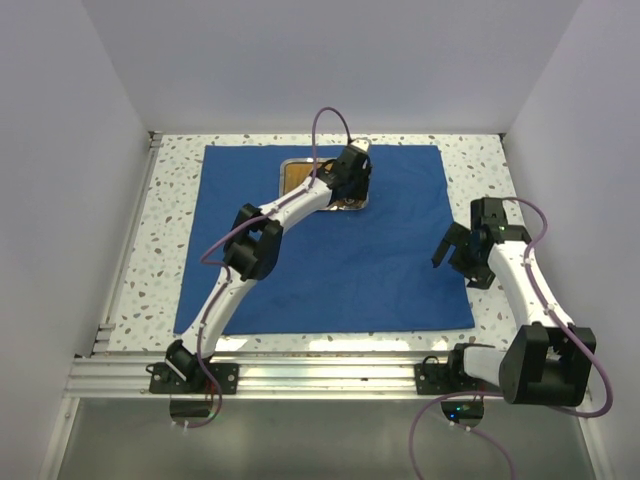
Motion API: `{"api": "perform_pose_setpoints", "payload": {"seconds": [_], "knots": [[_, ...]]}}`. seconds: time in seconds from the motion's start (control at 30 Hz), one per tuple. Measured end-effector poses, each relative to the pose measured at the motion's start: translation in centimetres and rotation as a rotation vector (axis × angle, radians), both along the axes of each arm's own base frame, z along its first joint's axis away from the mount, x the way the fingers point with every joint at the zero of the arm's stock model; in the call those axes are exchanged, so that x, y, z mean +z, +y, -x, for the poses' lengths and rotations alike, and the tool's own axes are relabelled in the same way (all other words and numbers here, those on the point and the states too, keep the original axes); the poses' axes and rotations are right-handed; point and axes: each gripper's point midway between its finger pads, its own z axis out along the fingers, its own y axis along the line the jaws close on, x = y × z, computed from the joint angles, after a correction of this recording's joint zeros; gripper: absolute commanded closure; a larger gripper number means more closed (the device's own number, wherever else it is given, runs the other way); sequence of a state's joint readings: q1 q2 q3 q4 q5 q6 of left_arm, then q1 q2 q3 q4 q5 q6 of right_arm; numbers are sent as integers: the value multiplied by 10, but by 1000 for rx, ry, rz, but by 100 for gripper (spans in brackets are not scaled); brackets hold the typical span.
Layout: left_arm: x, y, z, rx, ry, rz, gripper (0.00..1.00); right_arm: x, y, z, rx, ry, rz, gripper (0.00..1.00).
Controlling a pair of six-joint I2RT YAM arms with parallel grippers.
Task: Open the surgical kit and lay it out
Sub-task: Adjust the medical item in the container.
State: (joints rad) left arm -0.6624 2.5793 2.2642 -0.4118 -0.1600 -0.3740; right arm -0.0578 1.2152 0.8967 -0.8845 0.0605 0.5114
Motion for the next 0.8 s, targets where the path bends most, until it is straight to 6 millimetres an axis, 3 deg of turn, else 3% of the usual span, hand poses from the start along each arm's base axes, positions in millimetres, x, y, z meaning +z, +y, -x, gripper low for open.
{"api": "perform_pose_setpoints", "payload": {"seconds": [0.27,0.37,0.5,0.8], "knots": [[1,3,-4,15,-11,-8,71,-5,0,-2,13,17,3,5],[2,3,-6,20,-14,-4,90,-7,-1,-2,18,25,5,5],[2,5,-7,25,-14,-3,100,-9,-1,-2,23,30,6,5],[2,12,-12,36,-15,-10,99,-13,-2,-4,38,42,11,5]]}}
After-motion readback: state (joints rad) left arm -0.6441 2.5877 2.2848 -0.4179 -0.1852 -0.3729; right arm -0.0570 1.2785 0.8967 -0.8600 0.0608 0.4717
